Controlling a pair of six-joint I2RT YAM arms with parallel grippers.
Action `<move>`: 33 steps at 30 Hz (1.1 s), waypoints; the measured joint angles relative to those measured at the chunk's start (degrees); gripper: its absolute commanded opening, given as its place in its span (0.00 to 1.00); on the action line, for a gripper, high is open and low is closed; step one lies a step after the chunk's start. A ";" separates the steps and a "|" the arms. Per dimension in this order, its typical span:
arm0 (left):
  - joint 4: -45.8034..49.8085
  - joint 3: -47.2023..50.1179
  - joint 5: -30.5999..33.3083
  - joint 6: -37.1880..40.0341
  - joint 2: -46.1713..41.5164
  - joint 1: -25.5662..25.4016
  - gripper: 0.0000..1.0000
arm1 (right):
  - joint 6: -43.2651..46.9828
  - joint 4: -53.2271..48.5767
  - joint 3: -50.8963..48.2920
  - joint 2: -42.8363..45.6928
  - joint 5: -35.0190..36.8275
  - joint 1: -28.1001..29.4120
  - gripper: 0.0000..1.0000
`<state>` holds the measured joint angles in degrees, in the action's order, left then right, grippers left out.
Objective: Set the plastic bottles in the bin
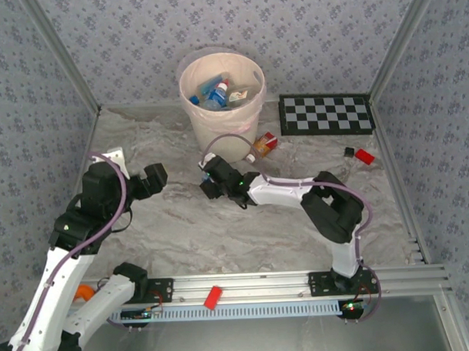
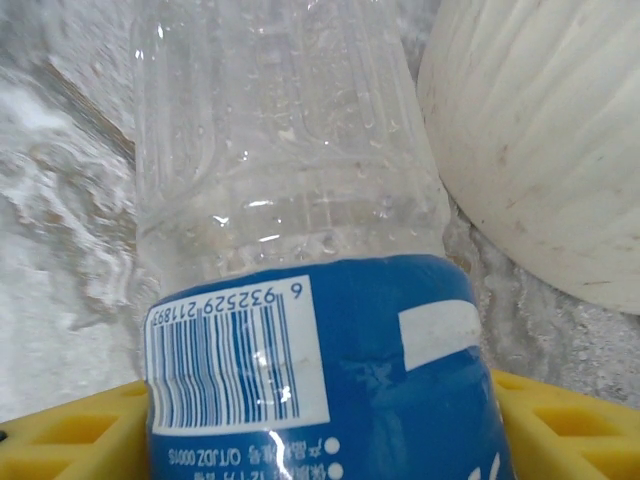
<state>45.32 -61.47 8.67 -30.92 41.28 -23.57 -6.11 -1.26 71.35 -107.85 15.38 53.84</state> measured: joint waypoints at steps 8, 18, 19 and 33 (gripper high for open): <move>0.13 -0.04 0.87 0.02 -1.29 0.00 1.00 | 0.61 -3.10 -5.79 13.88 1.31 3.19 0.69; -0.39 -0.07 -1.99 0.46 -1.75 0.00 1.00 | 1.31 -9.62 -8.68 32.39 3.34 3.08 0.70; -0.48 -0.07 -2.78 0.63 -1.66 0.00 1.00 | 1.46 -10.21 -8.68 34.05 3.32 2.86 0.70; -0.48 -0.11 -7.85 0.87 -0.24 0.00 1.00 | 4.33 -18.95 9.18 34.84 2.62 -6.29 0.69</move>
<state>44.84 -61.58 0.82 -30.04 41.04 -23.57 -1.78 -20.21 80.53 -73.01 18.00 47.55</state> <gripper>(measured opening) 0.997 0.695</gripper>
